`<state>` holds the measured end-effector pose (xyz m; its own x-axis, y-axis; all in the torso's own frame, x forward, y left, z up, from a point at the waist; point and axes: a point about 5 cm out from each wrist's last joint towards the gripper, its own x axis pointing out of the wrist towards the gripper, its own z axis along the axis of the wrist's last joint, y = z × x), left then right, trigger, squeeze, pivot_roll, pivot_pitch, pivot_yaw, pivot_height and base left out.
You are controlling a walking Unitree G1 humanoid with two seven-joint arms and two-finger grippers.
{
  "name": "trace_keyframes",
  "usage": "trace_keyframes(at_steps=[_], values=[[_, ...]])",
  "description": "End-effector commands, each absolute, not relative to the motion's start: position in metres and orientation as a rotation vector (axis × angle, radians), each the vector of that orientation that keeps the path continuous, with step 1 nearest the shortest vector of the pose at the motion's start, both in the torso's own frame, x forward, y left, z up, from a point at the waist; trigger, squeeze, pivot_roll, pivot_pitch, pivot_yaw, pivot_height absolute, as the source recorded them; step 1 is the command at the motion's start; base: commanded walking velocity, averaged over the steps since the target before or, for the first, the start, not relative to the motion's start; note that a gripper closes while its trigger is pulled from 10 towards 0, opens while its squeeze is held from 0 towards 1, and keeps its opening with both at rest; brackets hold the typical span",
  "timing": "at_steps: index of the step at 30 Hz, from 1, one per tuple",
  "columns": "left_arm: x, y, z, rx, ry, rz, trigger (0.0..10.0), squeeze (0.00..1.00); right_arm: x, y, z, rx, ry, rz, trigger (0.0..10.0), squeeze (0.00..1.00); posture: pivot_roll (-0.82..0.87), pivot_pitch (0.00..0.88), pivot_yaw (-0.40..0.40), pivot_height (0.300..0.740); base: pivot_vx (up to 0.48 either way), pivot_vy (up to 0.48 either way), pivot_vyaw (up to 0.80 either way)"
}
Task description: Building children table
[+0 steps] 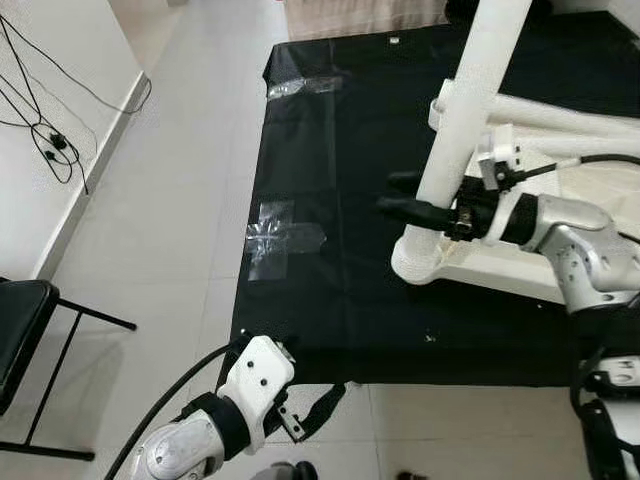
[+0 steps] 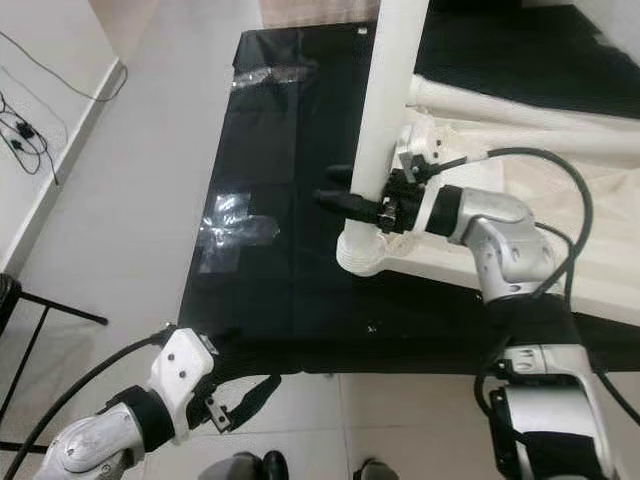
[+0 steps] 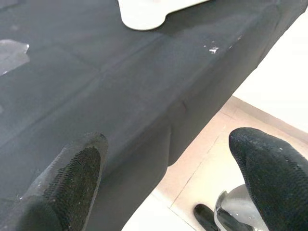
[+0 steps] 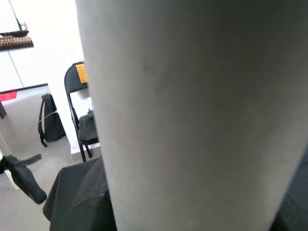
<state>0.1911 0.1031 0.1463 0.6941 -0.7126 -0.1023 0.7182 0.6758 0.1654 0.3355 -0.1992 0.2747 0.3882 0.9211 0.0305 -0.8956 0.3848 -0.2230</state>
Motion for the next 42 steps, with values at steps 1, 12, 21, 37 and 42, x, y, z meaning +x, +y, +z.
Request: trace_keyframes(at_steps=[1, 12, 21, 37, 42], values=[[0.186, 0.106, 0.144, 0.202, 0.06, -0.826, 10.0, 0.0, 0.335, -0.198, 0.269, -0.197, -0.127, 1.187, 10.0, 0.0, 0.01, 0.278, 0.103, 0.74, 0.0, 0.0, 0.0], [0.184, 0.103, 0.146, 0.197, 0.052, -0.85, 10.0, 0.0, 0.347, -0.191, 0.266, -0.3, -0.088, 1.132, 10.0, 0.0, 0.0, 0.285, 0.095, 0.74, 0.0, 0.0, 0.0], [0.185, 0.102, 0.146, 0.189, 0.049, -0.857, 10.0, 0.0, 0.347, -0.185, 0.266, -0.37, -0.045, 1.184, 10.0, 0.0, 0.0, 0.287, 0.085, 0.74, 0.0, 0.0, 0.0], [0.184, 0.101, 0.146, 0.185, 0.05, -0.856, 10.0, 0.0, 0.332, -0.156, 0.258, -0.358, -0.041, 1.365, 10.0, 0.0, -0.01, 0.287, 0.082, 0.74, 0.0, 0.0, 0.0], [0.184, 0.101, 0.146, 0.184, 0.05, -0.854, 10.0, 0.0, 0.332, -0.159, 0.259, -0.263, -0.08, 1.303, 10.0, 0.0, -0.01, 0.288, 0.081, 0.74, 0.0, 0.0, 0.0]])
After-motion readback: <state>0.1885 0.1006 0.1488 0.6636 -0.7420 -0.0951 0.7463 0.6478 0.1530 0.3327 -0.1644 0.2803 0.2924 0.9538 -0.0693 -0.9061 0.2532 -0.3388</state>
